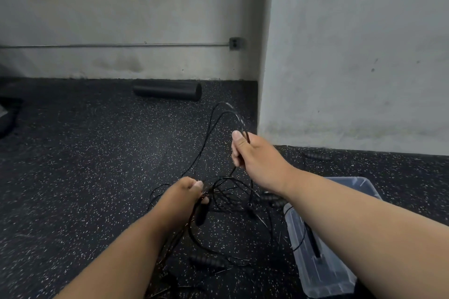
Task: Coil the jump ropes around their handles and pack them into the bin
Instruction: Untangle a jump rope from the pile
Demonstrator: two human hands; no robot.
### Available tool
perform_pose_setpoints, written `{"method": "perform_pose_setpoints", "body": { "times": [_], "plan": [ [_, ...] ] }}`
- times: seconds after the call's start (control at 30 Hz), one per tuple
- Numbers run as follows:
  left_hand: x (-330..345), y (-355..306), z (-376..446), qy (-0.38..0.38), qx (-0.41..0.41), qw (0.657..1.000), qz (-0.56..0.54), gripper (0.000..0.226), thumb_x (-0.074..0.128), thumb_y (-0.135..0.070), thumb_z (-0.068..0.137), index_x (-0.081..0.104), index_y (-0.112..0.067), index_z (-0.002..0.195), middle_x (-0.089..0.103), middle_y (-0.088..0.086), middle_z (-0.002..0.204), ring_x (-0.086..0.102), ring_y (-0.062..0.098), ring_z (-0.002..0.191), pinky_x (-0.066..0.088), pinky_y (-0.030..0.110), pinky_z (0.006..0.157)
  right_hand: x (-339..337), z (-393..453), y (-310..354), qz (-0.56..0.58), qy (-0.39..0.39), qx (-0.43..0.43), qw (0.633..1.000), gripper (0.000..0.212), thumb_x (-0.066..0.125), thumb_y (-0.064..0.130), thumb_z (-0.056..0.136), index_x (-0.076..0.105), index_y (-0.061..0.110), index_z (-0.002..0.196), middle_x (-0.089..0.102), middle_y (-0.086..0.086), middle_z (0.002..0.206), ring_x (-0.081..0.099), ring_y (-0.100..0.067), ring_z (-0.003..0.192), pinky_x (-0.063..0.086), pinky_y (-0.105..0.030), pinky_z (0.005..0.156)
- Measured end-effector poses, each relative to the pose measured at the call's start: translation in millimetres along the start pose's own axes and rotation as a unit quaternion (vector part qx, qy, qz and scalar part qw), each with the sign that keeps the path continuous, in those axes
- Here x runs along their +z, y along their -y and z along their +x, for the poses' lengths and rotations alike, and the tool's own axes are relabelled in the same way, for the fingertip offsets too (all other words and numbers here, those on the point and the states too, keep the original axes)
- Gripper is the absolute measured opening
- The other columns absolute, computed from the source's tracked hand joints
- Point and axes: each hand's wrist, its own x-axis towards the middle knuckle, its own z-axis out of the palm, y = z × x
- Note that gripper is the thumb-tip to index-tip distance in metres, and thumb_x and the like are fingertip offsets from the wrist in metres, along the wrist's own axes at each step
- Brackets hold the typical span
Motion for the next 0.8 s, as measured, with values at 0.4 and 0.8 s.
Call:
{"method": "perform_pose_setpoints", "body": {
  "times": [0.4,0.8],
  "plan": [
    [4.9,54.2,20.5,-0.046,-0.05,0.943,0.326,0.023,0.038,-0.029,0.109,0.049,-0.016,0.125,0.069,0.007,0.111,0.063,0.03,0.104,0.054,0.043,0.09,-25.3,5.0,20.2,0.126,-0.061,-0.03,0.99,0.048,0.032,0.05,0.111,0.051,0.016,0.082,0.058,0.0,0.073,0.052,-0.013,0.07,0.047,-0.028,0.071],
    [39.5,-9.3,-7.8,0.124,0.089,0.983,0.102,0.02,0.059,-0.041,0.104,0.063,-0.045,0.123,0.068,-0.016,0.108,0.058,-0.001,0.077,0.048,0.021,0.069,-28.5,-13.0,49.1,0.132,0.011,-0.075,0.988,0.045,0.034,0.039,0.113,0.056,0.012,0.084,0.069,-0.005,0.083,0.063,-0.017,0.074,0.054,-0.035,0.076]
  ]
}}
